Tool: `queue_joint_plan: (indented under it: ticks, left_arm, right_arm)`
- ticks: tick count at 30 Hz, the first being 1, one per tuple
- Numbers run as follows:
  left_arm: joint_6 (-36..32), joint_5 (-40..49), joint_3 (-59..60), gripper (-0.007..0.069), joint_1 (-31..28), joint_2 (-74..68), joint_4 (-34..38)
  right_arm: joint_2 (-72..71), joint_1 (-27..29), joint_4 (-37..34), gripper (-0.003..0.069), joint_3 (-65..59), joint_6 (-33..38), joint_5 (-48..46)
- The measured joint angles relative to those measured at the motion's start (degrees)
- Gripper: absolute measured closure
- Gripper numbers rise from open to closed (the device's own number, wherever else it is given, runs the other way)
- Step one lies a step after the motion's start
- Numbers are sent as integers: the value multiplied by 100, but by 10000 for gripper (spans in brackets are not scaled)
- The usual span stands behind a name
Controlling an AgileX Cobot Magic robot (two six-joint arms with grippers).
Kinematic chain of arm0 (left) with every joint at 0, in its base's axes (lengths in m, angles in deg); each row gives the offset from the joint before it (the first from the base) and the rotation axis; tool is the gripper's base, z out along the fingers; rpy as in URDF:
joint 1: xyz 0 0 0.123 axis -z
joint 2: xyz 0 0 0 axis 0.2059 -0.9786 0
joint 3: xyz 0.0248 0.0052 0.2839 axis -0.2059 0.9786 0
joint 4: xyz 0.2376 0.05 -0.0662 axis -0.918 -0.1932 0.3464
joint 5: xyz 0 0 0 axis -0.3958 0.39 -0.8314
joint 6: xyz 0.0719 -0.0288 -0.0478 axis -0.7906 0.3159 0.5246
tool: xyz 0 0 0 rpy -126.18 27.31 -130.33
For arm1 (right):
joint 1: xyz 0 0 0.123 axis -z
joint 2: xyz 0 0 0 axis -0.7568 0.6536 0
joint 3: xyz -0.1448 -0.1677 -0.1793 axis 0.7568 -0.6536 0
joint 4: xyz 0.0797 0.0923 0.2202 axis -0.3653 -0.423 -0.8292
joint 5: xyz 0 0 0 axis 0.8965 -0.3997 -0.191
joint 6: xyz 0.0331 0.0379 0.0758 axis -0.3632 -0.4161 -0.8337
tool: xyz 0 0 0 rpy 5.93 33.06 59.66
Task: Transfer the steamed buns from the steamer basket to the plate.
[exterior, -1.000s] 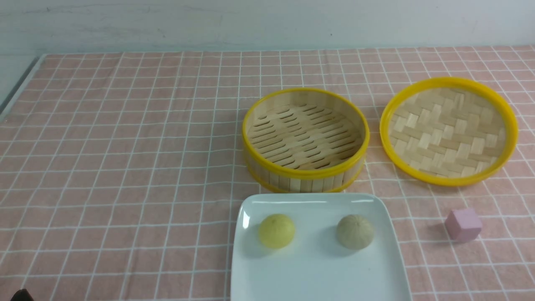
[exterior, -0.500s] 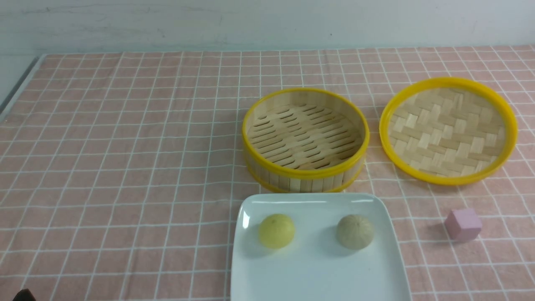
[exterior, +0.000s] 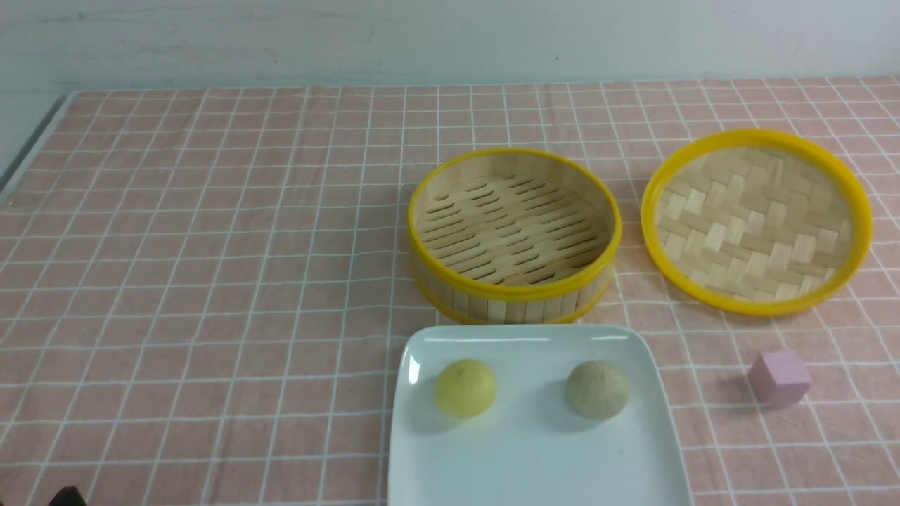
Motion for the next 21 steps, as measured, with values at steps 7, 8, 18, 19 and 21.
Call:
queue_joint_plan:
  ticks: [7, 8, 18, 19, 21]
  left_arm:
    - [0, 13, -6, 175, 0, 0, -96]
    - [0, 13, -6, 175, 0, 0, -100]
    - [0, 18, -6, 175, 0, 0, -117]
    - [0, 18, -6, 175, 0, 0, -117]
    - [0, 18, -6, 175, 0, 0, -117]
  right_arm:
    - [0, 0, 0, 419, 0, 0, 0]
    - [0, 0, 0, 419, 0, 0, 0]
    - [0, 0, 0, 419, 0, 0, 0]
    - [0, 0, 0, 419, 0, 0, 0]
    - [0, 0, 0, 419, 0, 0, 0]
